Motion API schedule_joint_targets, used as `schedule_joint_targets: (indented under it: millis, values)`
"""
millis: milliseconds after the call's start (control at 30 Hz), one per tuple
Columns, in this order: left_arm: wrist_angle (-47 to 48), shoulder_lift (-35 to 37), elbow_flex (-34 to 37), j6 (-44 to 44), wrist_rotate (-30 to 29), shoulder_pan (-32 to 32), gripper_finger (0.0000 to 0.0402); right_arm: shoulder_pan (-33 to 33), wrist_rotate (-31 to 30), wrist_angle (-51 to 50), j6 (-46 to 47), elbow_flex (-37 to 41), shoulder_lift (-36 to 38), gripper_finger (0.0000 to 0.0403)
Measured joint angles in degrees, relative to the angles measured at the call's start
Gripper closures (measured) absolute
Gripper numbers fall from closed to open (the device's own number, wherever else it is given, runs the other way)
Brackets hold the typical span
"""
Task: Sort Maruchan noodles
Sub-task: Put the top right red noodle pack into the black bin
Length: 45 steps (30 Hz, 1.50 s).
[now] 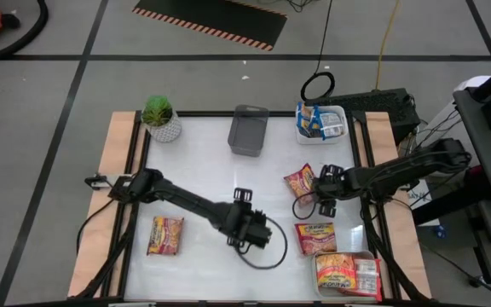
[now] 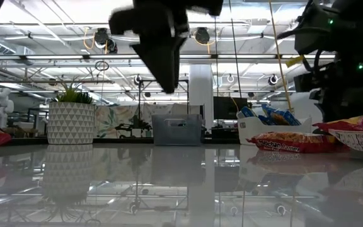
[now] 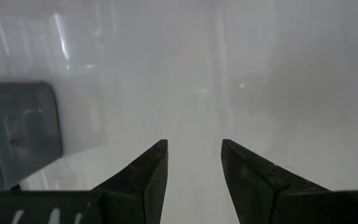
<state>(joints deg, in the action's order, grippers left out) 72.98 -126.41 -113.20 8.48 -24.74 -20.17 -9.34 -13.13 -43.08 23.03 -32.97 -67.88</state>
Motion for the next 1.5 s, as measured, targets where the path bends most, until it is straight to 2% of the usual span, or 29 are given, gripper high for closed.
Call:
schedule_joint_targets:
  millis: [200, 400, 533, 933, 1100, 1333, 1500]
  values:
    - [-3.5, 1.2, 8.2, 0.0, 1.8, 4.8, 0.0245, 2.8, 3.9, 8.0, -2.4, 3.6, -2.4, 0.0222]
    - [-5.6, 4.0, 16.8, 3.4, 2.7, 8.5, 0.0245, 5.2, 5.9, 8.4, -3.2, 4.1, -3.1, 0.0223]
    - [-5.9, 5.7, 19.0, 5.2, 2.8, 9.4, 0.0245, 5.4, 7.3, 10.0, -5.0, 4.2, -2.9, 0.0246]
    - [-12.4, 7.4, 19.3, 3.0, 2.8, 8.5, 0.0245, 5.3, 11.5, 12.9, -6.2, 1.9, -0.1, 0.0391]
    - [-14.2, 7.4, 19.3, 2.6, 2.8, 8.5, 0.0245, 5.4, 11.0, 13.1, -7.4, -1.1, 0.9, 0.0391]
    - [-14.2, 7.3, 16.8, 3.6, 1.8, 7.4, 0.0245, 5.1, 10.6, 18.8, -7.6, -3.9, 2.6, 0.0391]
    - [-14.1, 7.3, 13.7, 1.3, -4.9, 4.6, 0.0245, 5.1, 10.6, 19.3, -5.4, -3.9, 3.7, 0.0390]
